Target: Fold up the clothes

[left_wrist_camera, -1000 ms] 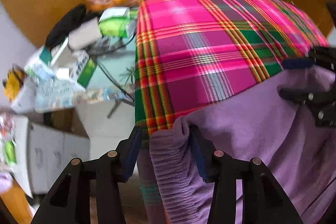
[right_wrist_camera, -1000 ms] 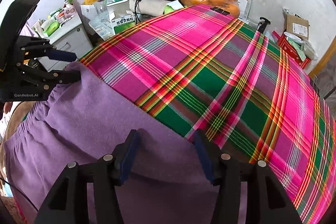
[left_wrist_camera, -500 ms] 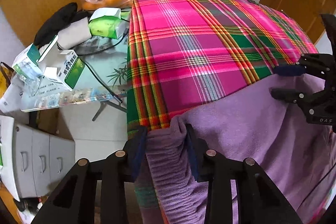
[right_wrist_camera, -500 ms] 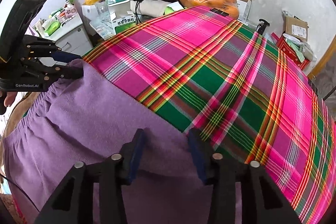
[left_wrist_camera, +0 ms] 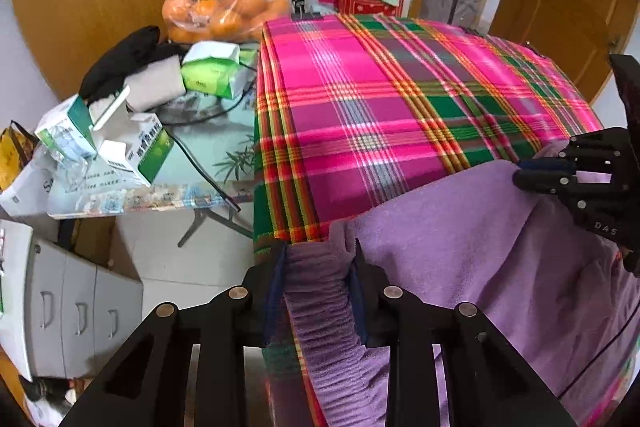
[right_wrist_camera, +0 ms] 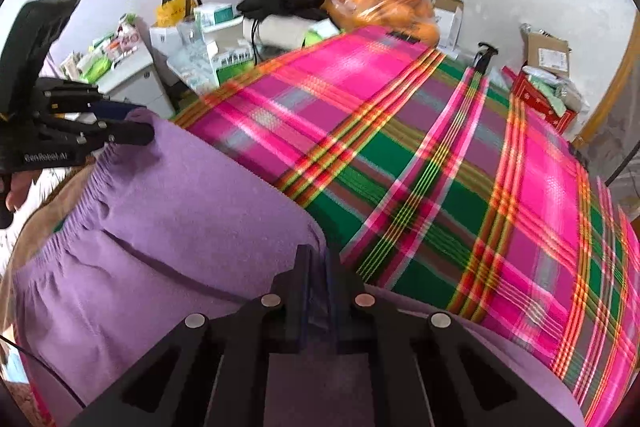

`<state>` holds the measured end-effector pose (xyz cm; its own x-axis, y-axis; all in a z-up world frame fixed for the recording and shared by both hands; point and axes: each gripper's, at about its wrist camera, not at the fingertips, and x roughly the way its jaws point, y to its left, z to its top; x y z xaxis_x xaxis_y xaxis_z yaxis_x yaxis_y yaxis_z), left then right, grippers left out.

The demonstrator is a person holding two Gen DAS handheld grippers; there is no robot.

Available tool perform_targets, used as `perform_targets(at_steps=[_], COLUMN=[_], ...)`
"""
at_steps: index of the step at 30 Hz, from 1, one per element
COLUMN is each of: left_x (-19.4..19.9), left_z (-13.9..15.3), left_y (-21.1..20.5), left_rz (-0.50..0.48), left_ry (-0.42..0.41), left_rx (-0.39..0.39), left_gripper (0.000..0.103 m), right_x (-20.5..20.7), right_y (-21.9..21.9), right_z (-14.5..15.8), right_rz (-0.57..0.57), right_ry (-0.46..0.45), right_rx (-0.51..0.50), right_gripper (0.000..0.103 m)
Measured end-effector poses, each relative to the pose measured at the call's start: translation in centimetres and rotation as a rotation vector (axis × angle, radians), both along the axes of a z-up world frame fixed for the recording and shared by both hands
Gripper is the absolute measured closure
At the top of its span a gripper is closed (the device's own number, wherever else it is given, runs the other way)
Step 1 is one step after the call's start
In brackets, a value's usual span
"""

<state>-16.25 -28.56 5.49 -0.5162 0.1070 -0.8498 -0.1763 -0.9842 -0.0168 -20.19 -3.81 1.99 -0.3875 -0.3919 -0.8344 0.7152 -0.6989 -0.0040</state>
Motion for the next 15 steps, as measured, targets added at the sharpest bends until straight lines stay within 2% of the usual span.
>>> perform_targets(at_steps=[5,15], left_x=[0.8,4.7], left_z=[1.0,4.0], left_y=[0.1,-0.9], left_rz=[0.004,0.046], left_ry=[0.033,0.133], left_rx=[0.004,0.066], left_gripper=[0.073,0.074], right_x=[1.8,7.6], right_y=[0.5,0.7], right_z=[2.4,7.1], right_rz=[-0.02,-0.032], right_ry=[0.068,0.189], right_rx=[-0.028,-0.064], right_gripper=[0.096,0.096])
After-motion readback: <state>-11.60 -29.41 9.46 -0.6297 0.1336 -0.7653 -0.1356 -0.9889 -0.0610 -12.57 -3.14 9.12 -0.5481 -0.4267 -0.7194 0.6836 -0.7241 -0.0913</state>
